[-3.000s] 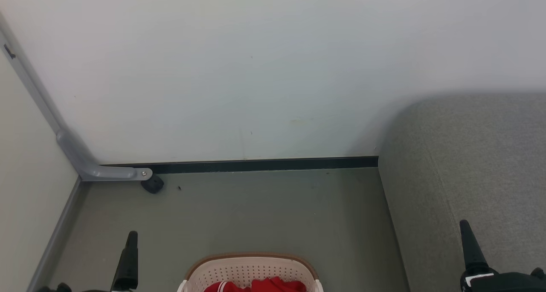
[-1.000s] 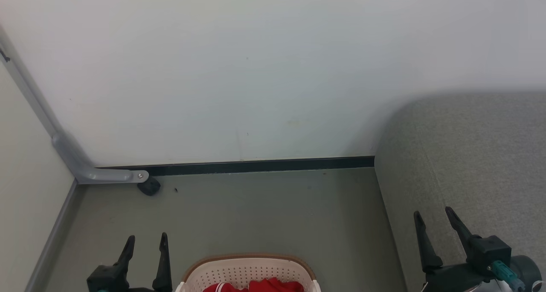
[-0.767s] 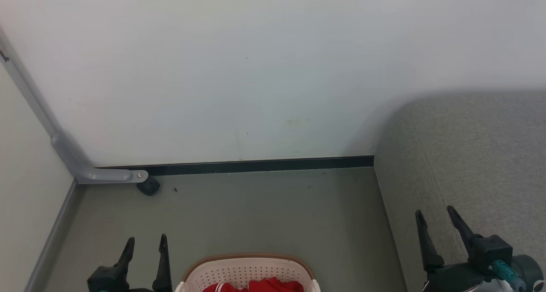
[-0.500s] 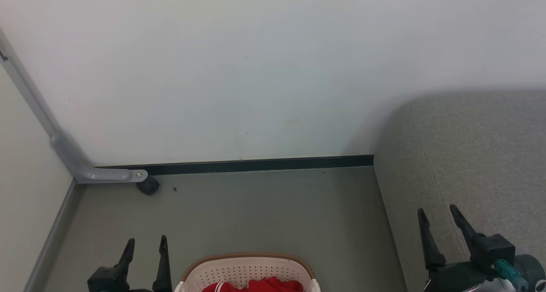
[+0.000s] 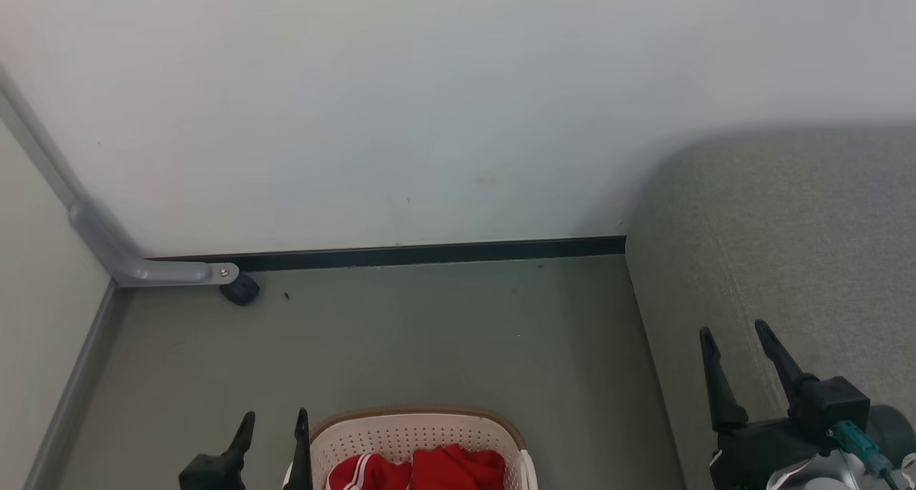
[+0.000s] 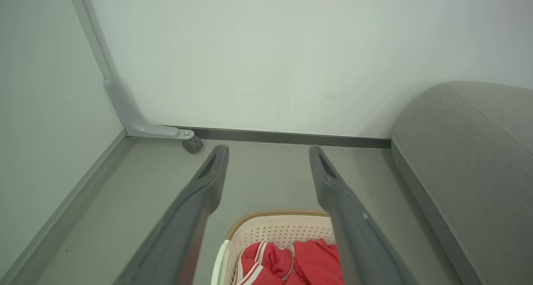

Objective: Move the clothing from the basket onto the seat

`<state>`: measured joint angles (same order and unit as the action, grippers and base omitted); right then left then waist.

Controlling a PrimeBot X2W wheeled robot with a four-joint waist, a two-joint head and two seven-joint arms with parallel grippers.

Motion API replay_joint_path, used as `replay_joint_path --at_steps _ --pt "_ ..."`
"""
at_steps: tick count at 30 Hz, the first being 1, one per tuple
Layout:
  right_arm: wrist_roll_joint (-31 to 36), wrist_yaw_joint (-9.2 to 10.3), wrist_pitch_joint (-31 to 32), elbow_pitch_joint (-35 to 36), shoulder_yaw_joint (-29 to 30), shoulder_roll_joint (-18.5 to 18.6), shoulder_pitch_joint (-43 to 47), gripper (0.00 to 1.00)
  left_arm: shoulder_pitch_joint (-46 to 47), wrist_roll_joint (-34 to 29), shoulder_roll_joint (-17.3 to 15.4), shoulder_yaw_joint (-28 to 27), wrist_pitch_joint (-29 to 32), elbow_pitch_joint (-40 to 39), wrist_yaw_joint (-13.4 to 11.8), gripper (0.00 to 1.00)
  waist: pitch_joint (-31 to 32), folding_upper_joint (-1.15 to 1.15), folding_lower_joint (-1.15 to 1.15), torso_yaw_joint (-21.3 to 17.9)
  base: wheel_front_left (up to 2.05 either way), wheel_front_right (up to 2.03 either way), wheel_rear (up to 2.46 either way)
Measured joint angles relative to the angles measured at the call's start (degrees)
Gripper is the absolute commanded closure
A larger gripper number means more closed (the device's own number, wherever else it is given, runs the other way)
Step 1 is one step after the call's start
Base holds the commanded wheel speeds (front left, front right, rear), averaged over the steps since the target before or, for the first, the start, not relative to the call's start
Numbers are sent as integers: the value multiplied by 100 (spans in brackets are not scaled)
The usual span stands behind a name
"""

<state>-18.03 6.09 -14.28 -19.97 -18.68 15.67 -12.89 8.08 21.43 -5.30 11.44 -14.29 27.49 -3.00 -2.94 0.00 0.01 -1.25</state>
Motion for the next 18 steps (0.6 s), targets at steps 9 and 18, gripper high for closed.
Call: replay_joint_path --at_steps 9,18 --pt "22 -1 0 318 71 -11 -238 0 250 -36 159 343 3 485 111 0 -429 0 0 -85 0 0 0" --pt "35 -4 -1 725 154 -115 -669 0 847 -34 237 628 221 1076 202 0 -1045 0 1 -200 0 0 0"
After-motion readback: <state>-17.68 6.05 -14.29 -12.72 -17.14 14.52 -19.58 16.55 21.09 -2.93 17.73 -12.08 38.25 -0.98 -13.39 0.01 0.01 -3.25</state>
